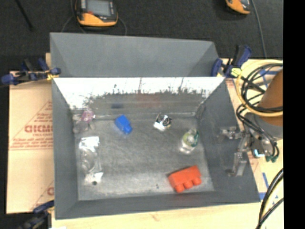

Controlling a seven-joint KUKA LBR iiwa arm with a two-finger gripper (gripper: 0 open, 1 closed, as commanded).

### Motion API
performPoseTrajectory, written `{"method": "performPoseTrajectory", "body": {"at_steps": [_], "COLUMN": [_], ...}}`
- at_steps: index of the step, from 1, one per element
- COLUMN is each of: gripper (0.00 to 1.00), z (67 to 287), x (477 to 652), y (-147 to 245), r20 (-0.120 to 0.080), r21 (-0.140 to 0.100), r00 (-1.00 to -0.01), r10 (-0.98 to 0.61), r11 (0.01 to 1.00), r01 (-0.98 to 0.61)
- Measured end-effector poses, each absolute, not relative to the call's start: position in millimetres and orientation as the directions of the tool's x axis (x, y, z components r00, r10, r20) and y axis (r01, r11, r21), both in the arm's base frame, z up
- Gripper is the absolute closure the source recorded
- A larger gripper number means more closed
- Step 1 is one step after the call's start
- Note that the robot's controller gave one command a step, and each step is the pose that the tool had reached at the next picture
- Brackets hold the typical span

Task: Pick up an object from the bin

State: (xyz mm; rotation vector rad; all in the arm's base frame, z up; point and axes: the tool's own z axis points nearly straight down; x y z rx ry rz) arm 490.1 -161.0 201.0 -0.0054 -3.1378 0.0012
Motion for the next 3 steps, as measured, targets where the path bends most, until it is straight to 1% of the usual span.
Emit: {"method": "performPoseTrajectory", "body": {"at_steps": [1, 2, 3], "gripper": [0.00, 1.00, 1.00], "z": [74.8, 76.7, 202.4], "x": [476.3, 474.2, 483.0], "y": [-111.2, -112.5, -115.6], "r20": [-0.014, -0.006, -0.011], "r21": [-0.004, -0.003, -0.005], "r00": [-0.995, -0.995, -0.996], "r10": [-0.100, -0.102, -0.093], "r11": [0.995, 0.995, 0.996], "r01": [-0.100, -0.102, -0.093]}}
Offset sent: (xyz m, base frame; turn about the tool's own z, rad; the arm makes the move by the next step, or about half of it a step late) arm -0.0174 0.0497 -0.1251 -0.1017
